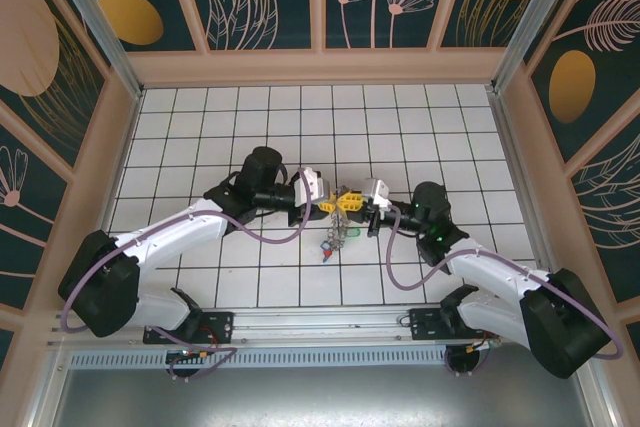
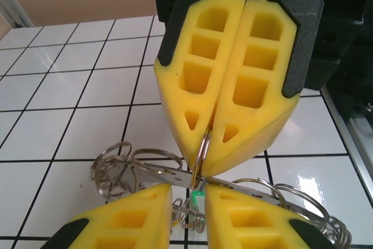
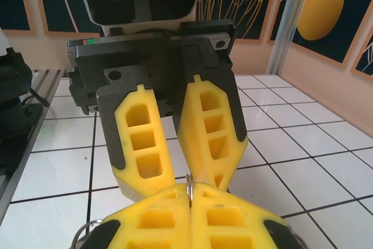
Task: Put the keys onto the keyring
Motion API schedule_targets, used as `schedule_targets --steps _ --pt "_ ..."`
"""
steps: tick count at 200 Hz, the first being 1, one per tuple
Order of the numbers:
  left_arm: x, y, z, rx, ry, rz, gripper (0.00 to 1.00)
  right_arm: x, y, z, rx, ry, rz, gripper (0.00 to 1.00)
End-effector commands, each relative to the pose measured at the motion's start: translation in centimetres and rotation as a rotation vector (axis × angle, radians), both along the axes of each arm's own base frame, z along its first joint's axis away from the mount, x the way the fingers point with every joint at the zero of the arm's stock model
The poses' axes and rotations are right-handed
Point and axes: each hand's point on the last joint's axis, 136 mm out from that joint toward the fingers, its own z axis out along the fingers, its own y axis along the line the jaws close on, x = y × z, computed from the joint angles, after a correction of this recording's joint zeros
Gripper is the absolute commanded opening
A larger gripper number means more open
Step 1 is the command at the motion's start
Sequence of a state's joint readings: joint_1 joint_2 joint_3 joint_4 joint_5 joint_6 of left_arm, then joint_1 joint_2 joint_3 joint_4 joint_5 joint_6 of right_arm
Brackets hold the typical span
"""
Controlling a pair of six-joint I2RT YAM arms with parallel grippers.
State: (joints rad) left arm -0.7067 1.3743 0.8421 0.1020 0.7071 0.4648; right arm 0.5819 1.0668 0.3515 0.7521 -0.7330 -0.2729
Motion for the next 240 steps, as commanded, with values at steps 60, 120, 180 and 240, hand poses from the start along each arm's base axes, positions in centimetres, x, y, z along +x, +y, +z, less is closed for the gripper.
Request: schedule_targets --steps 60,120,180,240 --pt "-0.5 -1.2 4.6 -0.177 0.002 -0.045 0.22 -0.7 0.4 2.0 0.077 -0.07 0.026 0.0" --pt "-0.8 -1.0 6.1 -0.212 -0.029 -0.047 0.18 -0.9 0.5 -0.5 -0.03 -0.06 0.041 0.0" --pt "-1.5 -0.4 5.5 -0.151 -0.06 -0.073 0.22 -0.8 0.4 -0.5 -0.045 -0.074 0.04 0.0" --pt "-1.5 -0.8 4.2 -0.12 -0.023 -0.101 0.22 -0.7 0.3 1.0 0.004 -0.096 0.033 0.0"
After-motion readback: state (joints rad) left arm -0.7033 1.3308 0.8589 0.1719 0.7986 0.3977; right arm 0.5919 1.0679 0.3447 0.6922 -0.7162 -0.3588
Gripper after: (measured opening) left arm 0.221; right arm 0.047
